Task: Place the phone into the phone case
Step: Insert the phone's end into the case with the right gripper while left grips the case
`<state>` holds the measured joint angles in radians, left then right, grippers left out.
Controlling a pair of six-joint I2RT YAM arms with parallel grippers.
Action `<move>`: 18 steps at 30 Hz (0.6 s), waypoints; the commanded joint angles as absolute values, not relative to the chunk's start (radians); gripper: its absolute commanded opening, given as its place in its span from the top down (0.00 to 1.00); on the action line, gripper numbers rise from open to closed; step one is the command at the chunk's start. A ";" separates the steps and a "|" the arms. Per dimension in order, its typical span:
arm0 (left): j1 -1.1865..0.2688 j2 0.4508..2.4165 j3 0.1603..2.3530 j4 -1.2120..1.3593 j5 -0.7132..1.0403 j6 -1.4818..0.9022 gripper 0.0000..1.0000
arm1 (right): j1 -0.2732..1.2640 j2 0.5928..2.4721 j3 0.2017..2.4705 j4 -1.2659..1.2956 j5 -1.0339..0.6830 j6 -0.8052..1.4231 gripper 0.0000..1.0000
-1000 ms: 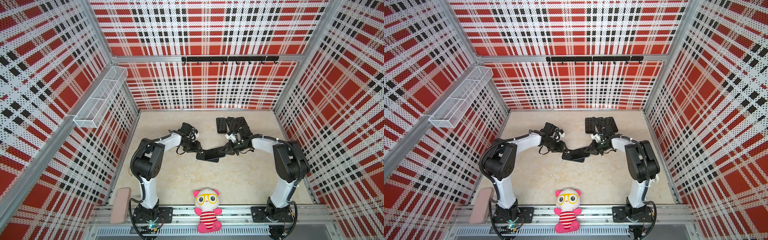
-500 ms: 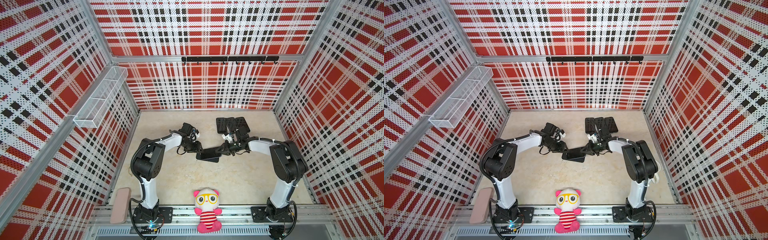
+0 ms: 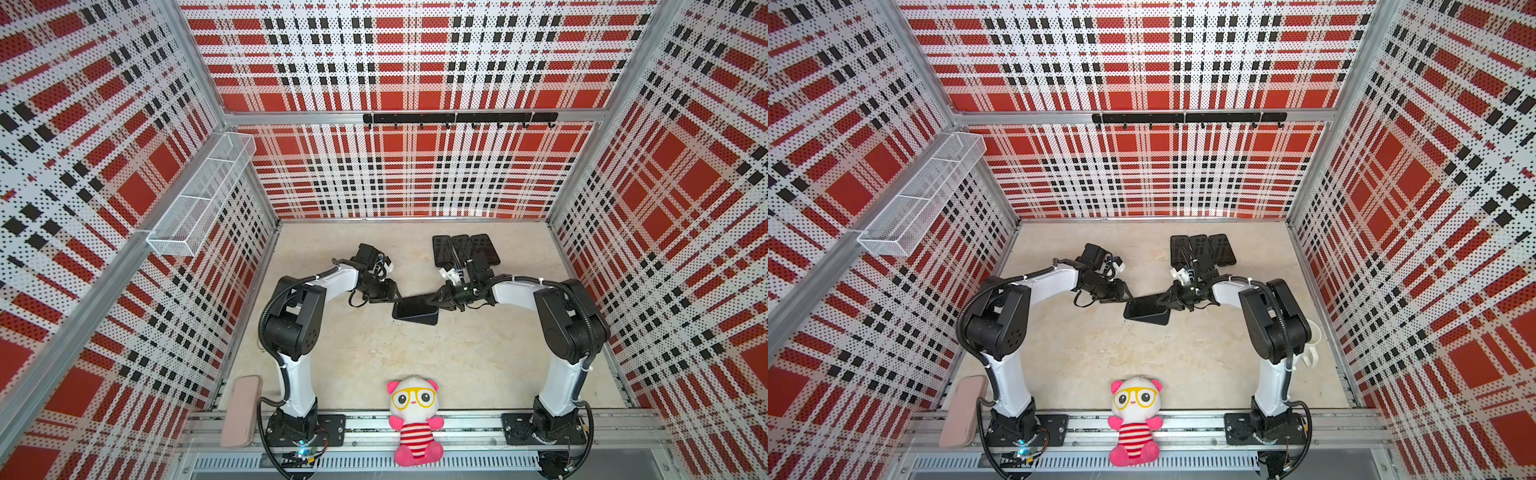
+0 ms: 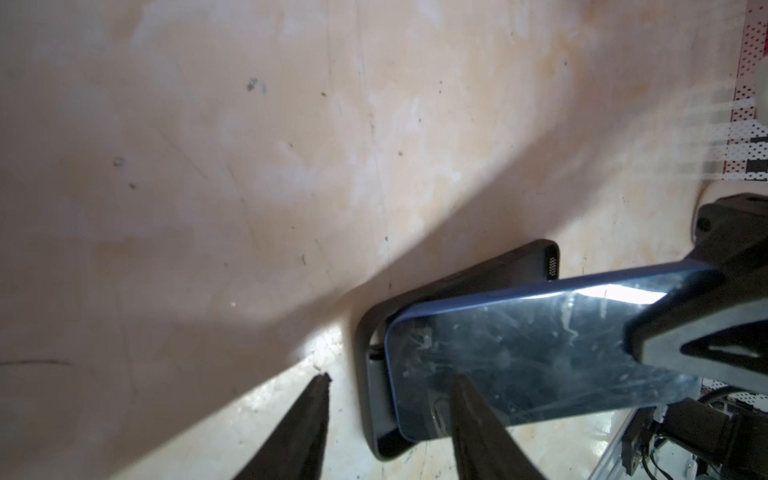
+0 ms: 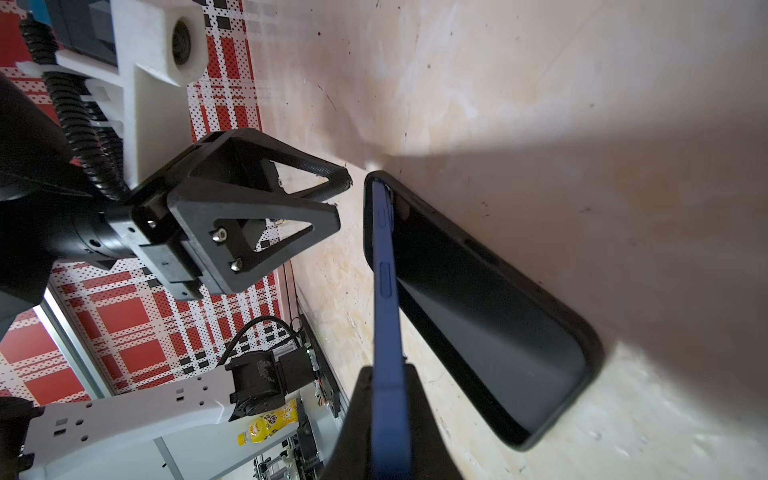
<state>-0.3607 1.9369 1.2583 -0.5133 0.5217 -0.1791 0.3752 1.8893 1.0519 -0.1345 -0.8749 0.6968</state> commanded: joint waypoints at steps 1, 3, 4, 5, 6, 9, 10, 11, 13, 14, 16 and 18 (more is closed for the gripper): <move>-0.370 1.945 1.256 -0.519 0.562 -0.176 0.49 | 0.394 1.936 1.028 -0.139 -0.758 0.723 1.00; -0.374 1.949 1.256 -0.519 0.567 -0.175 0.49 | 0.399 1.945 1.026 -0.126 -0.760 0.731 1.00; -0.377 1.951 1.255 -0.520 0.568 -0.175 0.49 | 0.402 1.949 1.025 -0.121 -0.760 0.735 1.00; -0.380 1.955 1.256 -0.520 0.570 -0.175 0.49 | 0.405 1.953 1.026 -0.116 -0.761 0.739 1.00; -0.382 1.957 1.255 -0.519 0.576 -0.173 0.49 | 0.408 1.957 1.026 -0.109 -0.763 0.742 1.00; -0.385 1.963 1.255 -0.520 0.581 -0.174 0.50 | 0.414 1.970 1.025 -0.094 -0.761 0.751 1.00; -0.385 1.963 1.255 -0.519 0.582 -0.173 0.50 | 0.416 1.975 1.026 -0.091 -0.762 0.755 1.00; -0.385 1.962 1.256 -0.519 0.581 -0.174 0.50 | 0.417 1.978 1.025 -0.088 -0.763 0.755 1.00; -0.384 1.960 1.256 -0.520 0.578 -0.174 0.50 | 0.421 1.983 1.025 -0.088 -0.764 0.755 1.00; -0.384 1.958 1.256 -0.519 0.576 -0.173 0.50 | 0.421 1.985 1.024 -0.088 -0.763 0.754 1.00; -0.381 1.954 1.259 -0.519 0.577 -0.174 0.50 | 0.422 1.984 1.025 -0.095 -0.755 0.746 1.00; -0.378 1.950 1.261 -0.520 0.574 -0.171 0.50 | 0.421 1.983 1.031 -0.105 -0.748 0.738 1.00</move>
<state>-0.3801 1.9472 1.2583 -0.5133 0.5568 -0.1787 0.3996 1.9316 1.0515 -0.0380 -0.8864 0.7494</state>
